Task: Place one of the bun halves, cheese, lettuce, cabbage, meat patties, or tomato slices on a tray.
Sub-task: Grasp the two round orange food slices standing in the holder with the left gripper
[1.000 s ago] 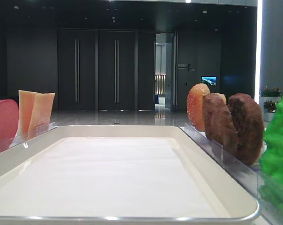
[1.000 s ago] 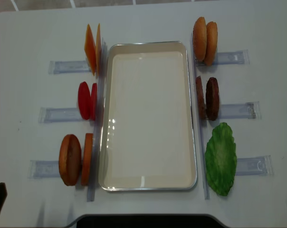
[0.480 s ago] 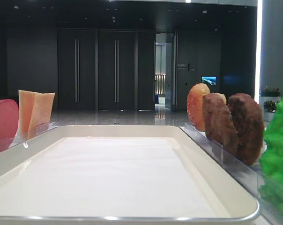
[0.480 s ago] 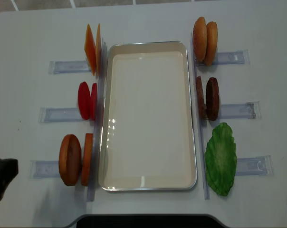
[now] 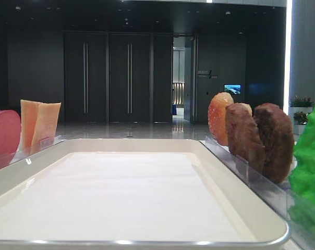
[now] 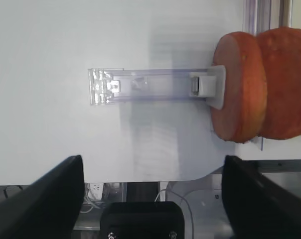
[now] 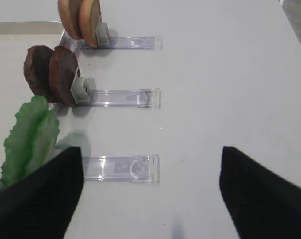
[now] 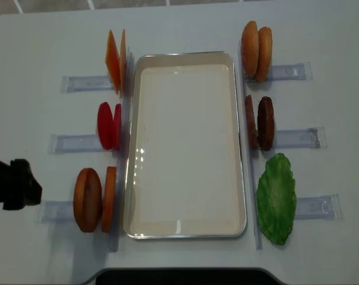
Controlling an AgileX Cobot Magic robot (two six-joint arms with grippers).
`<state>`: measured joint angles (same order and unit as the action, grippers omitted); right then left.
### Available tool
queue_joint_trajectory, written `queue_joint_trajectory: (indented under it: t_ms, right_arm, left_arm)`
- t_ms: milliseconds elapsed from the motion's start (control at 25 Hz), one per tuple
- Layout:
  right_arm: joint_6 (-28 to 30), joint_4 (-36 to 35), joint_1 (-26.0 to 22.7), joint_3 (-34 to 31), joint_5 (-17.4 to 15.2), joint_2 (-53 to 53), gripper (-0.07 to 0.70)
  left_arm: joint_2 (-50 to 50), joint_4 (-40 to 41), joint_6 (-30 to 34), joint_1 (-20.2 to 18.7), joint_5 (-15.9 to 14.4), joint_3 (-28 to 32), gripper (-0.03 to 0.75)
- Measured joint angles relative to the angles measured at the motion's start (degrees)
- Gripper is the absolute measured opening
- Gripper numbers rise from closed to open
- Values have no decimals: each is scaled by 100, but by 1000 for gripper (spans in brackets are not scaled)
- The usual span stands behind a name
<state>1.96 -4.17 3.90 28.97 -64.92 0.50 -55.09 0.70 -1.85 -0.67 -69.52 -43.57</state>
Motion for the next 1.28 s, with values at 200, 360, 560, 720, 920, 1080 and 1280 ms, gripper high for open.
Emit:
queue_joint_trajectory:
  t_ms: [200, 360, 560, 720, 920, 1080, 1280]
  right_arm:
    - [0, 0, 0, 0, 0, 0, 538]
    - [0, 0, 0, 0, 0, 0, 538]
    - [0, 0, 0, 0, 0, 0, 538]
    - [0, 0, 0, 0, 0, 0, 538]
    - [0, 0, 0, 0, 0, 0, 538]
    - [0, 0, 0, 0, 0, 0, 538]
    - [0, 0, 0, 0, 0, 0, 538]
  left_arm:
    - [-570, 0, 1, 0, -19, -372, 660]
    - [-1038, 14, 1, 0, -32, -635, 660]
    - [-1396, 69, 1, 0, -32, -684, 660]
    - [-1430, 69, 1, 0, -32, -723, 660]
    - [-1430, -70, -60, -373, -32, -723, 660]
    - [-1430, 47, -743, -1103, -32, -723, 660]
    - [-1437, 247, -1822, -2055, -32, -723, 660]
